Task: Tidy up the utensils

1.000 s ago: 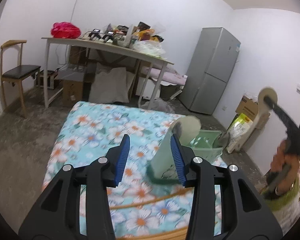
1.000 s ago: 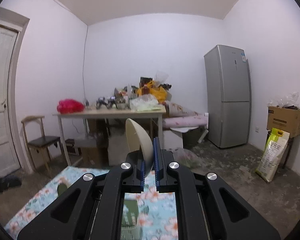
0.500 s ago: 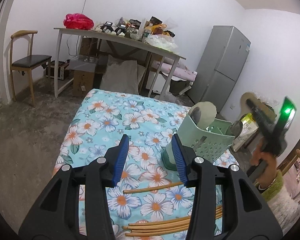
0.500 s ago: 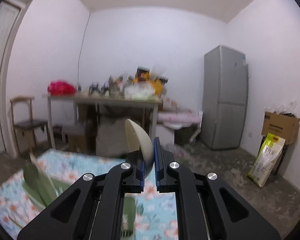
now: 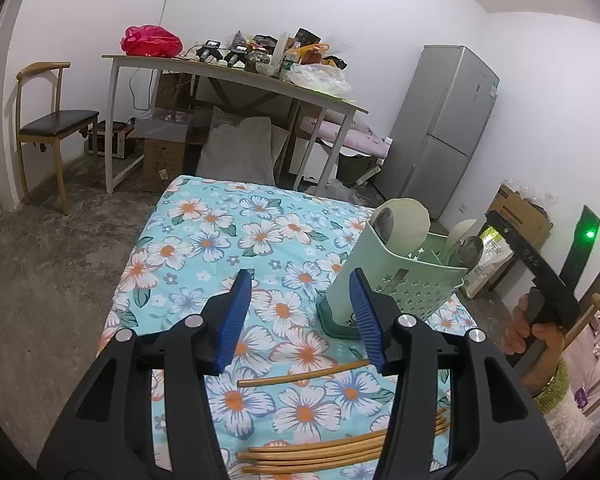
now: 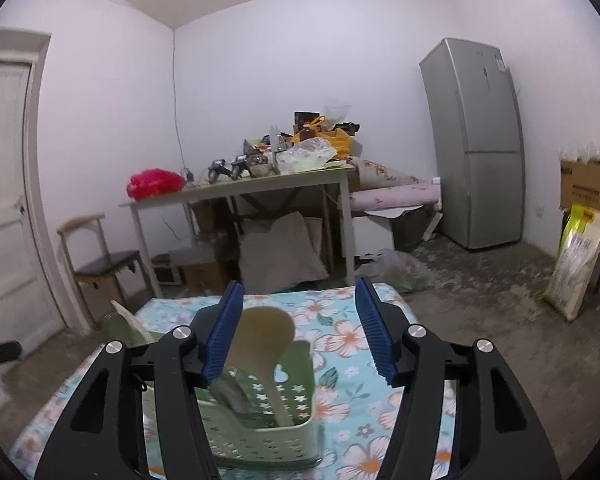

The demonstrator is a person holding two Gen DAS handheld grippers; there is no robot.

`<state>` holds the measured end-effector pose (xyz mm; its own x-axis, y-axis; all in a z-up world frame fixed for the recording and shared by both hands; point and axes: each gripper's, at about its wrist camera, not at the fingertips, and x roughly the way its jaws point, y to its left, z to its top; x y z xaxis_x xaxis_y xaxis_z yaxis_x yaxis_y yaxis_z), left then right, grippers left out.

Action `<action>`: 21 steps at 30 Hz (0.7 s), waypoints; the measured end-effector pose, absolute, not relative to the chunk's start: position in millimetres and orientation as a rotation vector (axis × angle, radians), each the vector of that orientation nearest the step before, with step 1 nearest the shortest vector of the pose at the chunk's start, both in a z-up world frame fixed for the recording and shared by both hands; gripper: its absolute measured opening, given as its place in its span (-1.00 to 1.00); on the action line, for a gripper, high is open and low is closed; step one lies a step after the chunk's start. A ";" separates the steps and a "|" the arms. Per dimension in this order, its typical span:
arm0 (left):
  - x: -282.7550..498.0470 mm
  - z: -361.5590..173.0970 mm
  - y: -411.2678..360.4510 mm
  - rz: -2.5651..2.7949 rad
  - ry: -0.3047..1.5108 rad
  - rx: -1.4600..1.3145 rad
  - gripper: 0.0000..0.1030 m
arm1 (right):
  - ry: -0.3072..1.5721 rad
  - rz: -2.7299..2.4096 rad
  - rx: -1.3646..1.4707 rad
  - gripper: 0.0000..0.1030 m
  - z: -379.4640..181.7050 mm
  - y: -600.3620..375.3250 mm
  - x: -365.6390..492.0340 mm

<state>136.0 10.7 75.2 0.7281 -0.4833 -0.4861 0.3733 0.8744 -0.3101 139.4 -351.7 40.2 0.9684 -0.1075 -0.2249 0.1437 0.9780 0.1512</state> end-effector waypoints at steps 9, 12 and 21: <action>135.7 74.7 10.2 -0.471 0.594 -0.197 0.18 | 0.209 -0.095 0.286 0.23 39.7 -366.0 110.4; 134.8 72.8 9.6 -0.470 0.603 -0.196 0.28 | 0.226 -0.081 0.293 0.41 38.2 -362.0 105.0; 129.4 61.4 5.6 -0.486 0.649 -0.177 0.51 | 0.335 -0.033 0.247 0.61 14.6 -339.0 76.2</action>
